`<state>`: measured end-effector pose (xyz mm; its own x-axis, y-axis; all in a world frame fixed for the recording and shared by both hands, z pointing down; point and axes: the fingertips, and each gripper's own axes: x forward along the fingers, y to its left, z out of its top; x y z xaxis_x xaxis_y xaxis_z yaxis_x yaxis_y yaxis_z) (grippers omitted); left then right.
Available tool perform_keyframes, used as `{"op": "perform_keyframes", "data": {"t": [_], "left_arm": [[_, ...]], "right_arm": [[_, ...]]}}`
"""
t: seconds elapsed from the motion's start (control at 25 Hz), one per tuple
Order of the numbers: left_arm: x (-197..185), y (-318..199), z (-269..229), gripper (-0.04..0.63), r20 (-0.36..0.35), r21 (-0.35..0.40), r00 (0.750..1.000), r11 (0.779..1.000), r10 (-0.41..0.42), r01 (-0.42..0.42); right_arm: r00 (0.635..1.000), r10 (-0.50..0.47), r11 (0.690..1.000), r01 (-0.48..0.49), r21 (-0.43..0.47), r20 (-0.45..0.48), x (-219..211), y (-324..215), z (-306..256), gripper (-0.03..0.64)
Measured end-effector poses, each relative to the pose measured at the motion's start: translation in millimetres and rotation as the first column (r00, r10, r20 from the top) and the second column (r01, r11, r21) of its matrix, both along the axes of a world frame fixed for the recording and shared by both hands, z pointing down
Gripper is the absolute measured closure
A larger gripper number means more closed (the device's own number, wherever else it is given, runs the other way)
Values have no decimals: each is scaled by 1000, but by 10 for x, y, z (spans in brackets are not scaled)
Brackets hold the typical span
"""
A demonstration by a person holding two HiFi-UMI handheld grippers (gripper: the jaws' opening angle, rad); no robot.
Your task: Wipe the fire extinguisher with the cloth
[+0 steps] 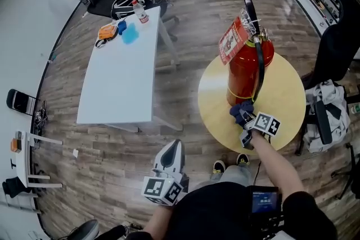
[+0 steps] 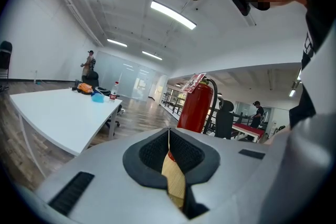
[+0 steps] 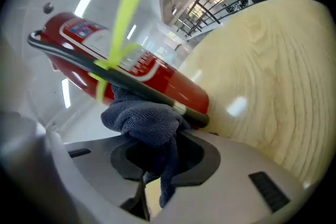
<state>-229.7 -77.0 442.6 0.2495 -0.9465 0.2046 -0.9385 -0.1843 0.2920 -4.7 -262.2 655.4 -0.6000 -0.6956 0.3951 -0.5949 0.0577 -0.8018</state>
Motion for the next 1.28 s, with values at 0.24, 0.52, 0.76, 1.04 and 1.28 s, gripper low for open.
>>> {"op": "perform_keyframes", "data": {"t": [0.24, 0.52, 0.76, 1.04, 1.28], "left_arm": [[40, 33, 19, 572, 5, -10, 1000, 1000, 2, -2], [-20, 133, -24, 572, 13, 5, 1000, 1000, -28, 28], [-64, 146, -65, 572, -1, 25, 999, 999, -38, 38], [27, 59, -175, 572, -20, 65, 1000, 998, -13, 14], [49, 74, -229, 572, -30, 86, 999, 996, -11, 14]], "right_arm": [[998, 9, 985, 2, -170, 67, -366, 78, 291, 522], [836, 231, 967, -139, -215, 497, -827, -174, -360, 520], [633, 204, 976, -192, -104, 747, -965, -319, -1585, 522], [488, 92, 974, -224, 23, 868, -952, -333, -3096, 522], [479, 119, 964, -265, 14, 870, -858, -299, -3559, 522]]}}
